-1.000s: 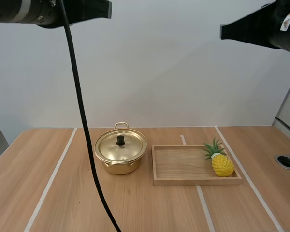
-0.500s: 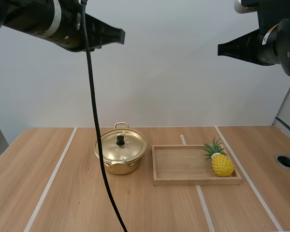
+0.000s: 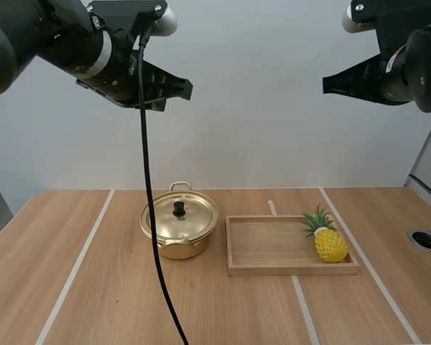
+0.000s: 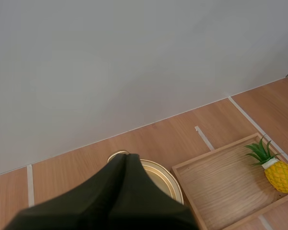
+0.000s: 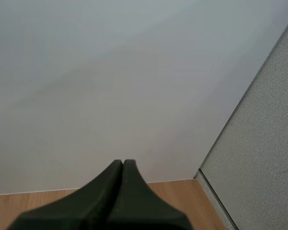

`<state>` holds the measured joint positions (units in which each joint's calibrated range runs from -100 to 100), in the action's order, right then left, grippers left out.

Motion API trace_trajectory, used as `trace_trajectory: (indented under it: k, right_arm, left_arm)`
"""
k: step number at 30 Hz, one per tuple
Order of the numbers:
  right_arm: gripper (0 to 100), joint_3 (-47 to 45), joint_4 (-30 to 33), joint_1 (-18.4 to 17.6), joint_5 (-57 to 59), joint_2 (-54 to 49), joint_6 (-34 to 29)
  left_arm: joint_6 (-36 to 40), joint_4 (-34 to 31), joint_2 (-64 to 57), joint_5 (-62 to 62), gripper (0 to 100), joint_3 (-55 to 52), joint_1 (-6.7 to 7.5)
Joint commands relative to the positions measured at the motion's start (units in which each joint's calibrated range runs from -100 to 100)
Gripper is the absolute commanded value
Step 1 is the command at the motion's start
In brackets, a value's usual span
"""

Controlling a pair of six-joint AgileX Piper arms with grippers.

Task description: Open the pot, put the pineapple inside, and close it

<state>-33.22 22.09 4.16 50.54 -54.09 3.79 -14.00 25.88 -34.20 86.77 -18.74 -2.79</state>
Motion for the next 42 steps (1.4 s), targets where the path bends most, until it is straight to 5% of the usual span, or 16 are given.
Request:
trace_trajectory:
  k: [1,3,6,7,42]
  right_arm:
    - [0,0.6,0.2,0.3,-0.4,-0.3,0.5]
    - [0,0.6,0.2,0.3,-0.3,-0.3,0.5]
    - [0,0.6,0.2,0.3,0.0,-0.3,0.5]
    - [0,0.6,0.2,0.3,0.2,-0.3,0.5]
    - [0,0.6,-3.8,0.3,11.5,-0.3,1.0]
  left_arm:
    - [-0.3,1.4,-0.1,-0.1,10,0.5,0.07]
    - [-0.5,1.3,-0.1,-0.1,33,0.5,0.07]
    - [-2.0,1.7,-0.1,-0.1,97,0.5,0.07]
    - [-2.0,1.8,-0.1,-0.5,100,0.5,0.07]
    - [-9.3,4.0,12.9,-0.2,100,-9.3,0.14]
